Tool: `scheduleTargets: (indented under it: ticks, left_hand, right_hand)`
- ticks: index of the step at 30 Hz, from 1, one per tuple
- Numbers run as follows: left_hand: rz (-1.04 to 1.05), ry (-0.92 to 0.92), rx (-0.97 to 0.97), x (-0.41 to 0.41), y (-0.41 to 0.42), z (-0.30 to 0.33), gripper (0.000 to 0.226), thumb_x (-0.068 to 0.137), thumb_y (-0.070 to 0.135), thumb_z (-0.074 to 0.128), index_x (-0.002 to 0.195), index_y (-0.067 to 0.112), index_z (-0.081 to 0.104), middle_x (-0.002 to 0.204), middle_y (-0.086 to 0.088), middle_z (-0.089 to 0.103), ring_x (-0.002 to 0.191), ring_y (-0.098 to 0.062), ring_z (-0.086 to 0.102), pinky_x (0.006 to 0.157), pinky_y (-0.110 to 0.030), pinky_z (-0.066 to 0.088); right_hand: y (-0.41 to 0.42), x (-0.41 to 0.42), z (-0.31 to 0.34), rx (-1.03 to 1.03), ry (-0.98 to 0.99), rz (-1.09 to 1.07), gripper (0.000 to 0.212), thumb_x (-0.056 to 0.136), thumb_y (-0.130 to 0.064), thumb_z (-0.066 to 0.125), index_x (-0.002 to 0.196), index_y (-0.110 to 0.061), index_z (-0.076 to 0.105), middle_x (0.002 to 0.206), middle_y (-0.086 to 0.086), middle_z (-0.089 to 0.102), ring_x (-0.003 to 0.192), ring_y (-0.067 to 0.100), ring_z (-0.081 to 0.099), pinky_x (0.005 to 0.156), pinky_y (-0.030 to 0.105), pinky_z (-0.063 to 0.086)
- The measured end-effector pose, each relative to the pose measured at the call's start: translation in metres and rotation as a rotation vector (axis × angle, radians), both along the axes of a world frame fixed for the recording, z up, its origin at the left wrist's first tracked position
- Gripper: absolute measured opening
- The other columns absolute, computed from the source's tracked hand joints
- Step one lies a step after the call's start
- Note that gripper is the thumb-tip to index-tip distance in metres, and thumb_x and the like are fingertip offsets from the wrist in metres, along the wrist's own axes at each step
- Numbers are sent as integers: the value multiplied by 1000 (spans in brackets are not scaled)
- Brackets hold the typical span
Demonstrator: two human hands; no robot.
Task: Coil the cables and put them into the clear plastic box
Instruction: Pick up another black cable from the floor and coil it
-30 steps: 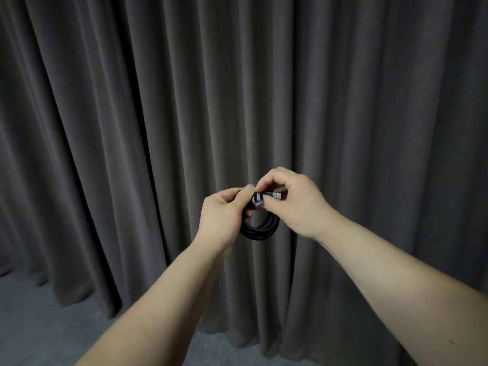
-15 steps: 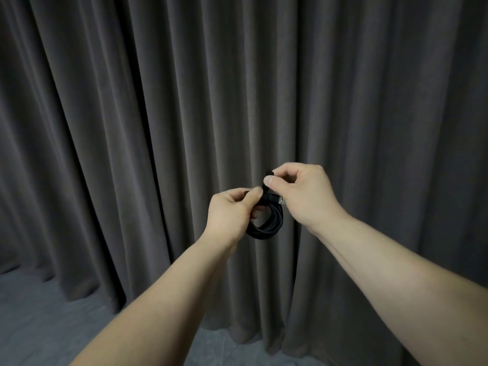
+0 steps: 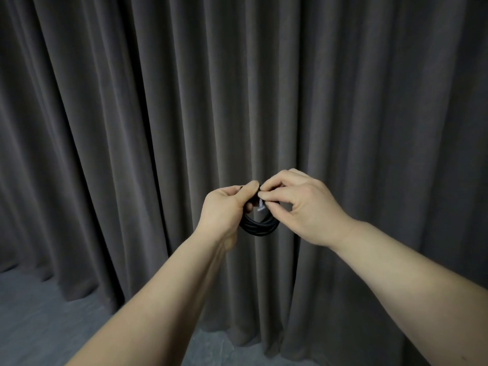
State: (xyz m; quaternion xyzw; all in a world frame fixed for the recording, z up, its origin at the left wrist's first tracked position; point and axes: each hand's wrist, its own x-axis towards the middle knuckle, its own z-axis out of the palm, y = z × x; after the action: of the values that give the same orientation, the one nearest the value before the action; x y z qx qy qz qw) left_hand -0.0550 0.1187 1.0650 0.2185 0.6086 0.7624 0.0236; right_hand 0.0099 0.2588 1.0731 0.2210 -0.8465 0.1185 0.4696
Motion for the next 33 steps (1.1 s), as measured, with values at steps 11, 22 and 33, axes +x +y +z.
scheduleTargets:
  ticks: [11,22,33]
  left_hand:
    - [0,-24,57,4,6,-4,30,91,22,66,91,-8,70,65,-7,56,50,-6,42,57,-21,36]
    - [-16,44,38,1,6,-10,18,91,22,65,82,8,71,59,4,57,54,-5,47,58,-18,40]
    - [-57,102,-68,0,5,-8,21,96,22,59,92,5,70,75,-2,68,62,-9,62,60,-21,49]
  right_hand:
    - [-3,-7,0,-290,-93,40,12,76,-7,71,83,-16,65,83,-7,57,78,7,55,71,13,42]
    - [-1,-10,-2,-288,-166,-63,18,75,-20,73,89,-20,62,86,-8,62,80,12,60,71,33,49]
    - [0,-13,-11,-341,-111,-72,14,75,-15,74,86,-17,67,80,-9,63,77,7,57,67,20,44]
